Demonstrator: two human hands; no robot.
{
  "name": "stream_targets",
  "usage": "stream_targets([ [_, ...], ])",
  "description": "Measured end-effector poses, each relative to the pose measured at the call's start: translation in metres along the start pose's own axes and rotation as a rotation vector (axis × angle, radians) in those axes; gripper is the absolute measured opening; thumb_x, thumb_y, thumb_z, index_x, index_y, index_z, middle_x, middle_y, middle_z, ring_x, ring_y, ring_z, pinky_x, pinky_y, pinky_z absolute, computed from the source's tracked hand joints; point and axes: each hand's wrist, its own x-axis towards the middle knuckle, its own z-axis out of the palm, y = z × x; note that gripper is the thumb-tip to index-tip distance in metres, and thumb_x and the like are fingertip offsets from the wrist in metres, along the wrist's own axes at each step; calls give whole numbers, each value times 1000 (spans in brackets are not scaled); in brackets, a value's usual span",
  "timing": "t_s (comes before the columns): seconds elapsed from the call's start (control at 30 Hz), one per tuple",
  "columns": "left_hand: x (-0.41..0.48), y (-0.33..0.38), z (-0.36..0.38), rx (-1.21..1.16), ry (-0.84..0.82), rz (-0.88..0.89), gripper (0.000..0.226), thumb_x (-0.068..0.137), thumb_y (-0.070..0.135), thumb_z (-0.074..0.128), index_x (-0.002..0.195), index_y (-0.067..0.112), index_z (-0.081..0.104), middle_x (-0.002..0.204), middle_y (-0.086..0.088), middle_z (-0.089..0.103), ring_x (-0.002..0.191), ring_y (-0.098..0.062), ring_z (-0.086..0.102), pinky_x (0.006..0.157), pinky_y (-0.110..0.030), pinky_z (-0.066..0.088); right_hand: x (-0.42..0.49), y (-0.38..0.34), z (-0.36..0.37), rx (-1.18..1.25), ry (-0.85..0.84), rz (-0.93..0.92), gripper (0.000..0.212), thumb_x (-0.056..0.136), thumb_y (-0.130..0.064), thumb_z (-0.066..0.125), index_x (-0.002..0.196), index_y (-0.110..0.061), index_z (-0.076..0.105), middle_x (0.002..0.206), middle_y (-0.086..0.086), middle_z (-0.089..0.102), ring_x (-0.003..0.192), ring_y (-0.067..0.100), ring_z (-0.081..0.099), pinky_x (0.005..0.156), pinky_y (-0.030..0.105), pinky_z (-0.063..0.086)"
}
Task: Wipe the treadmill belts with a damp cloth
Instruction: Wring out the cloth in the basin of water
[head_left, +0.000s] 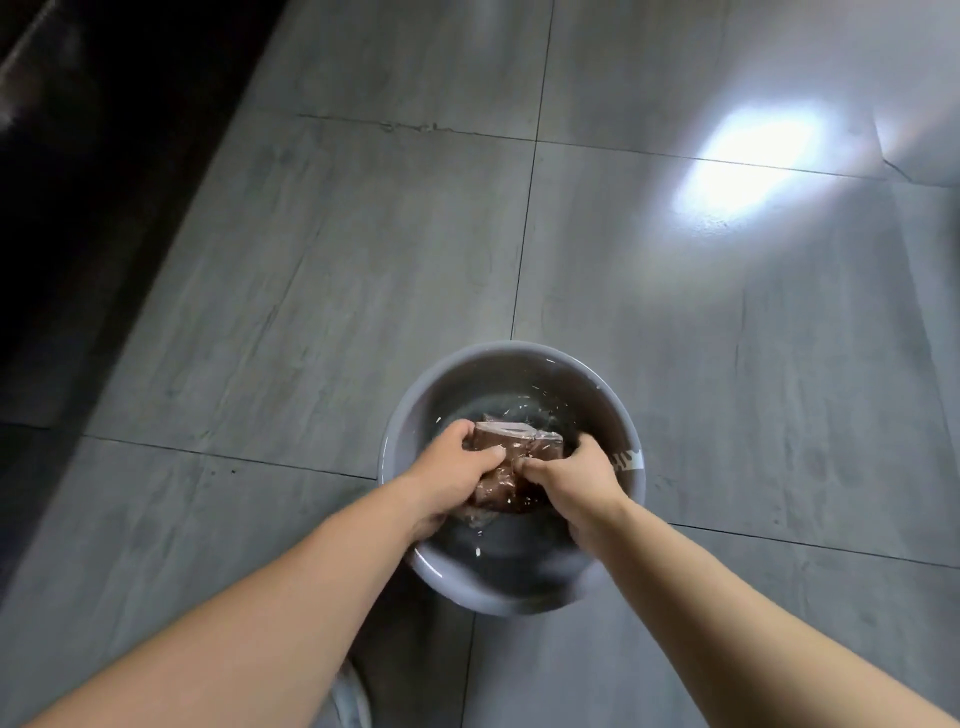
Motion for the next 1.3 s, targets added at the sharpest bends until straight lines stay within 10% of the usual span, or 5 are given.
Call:
stream_targets([
  [0.37,-36,33,-31,-243,-247,-2,33,103,3,57,134,15,54,120,-16,71,96,-31,73,68,-48,65,-21,-29,-24,466,-559,206,32,97,-10,52,127,-8,63,105,17,73,93,31,70,77,46,59],
  [0.63,-31,27,-29,-353,-317,-79,51,92,-21,34,119,12,62,114,-16,69,88,-28,75,76,-49,65,-24,-21,-24,228,-373,-110,35,96,12,46,119,-12,56,105,9,72,79,19,72,52,34,58],
  [0.87,-18,27,-18,-183,-189,-19,32,99,32,63,72,14,67,74,-8,65,71,-22,63,75,-36,54,-23,-31,-34,242,-569,7,36,99,-38,60,112,-4,64,116,22,69,109,35,67,104,56,46],
  [1.1,-11,2,3,-138,-13,236,56,88,6,80,135,19,54,117,-14,72,102,-19,71,91,-29,58,-25,-24,-22,292,-484,145,34,102,-37,58,102,-9,75,91,14,72,75,26,67,69,40,55],
  [1.3,-20,2,21,43,69,87,38,99,53,56,102,15,61,95,-6,70,80,-22,65,64,-32,52,-14,-13,-10,12,-207,-162,25,97,-44,65,100,-20,65,79,9,65,55,18,53,51,31,41],
])
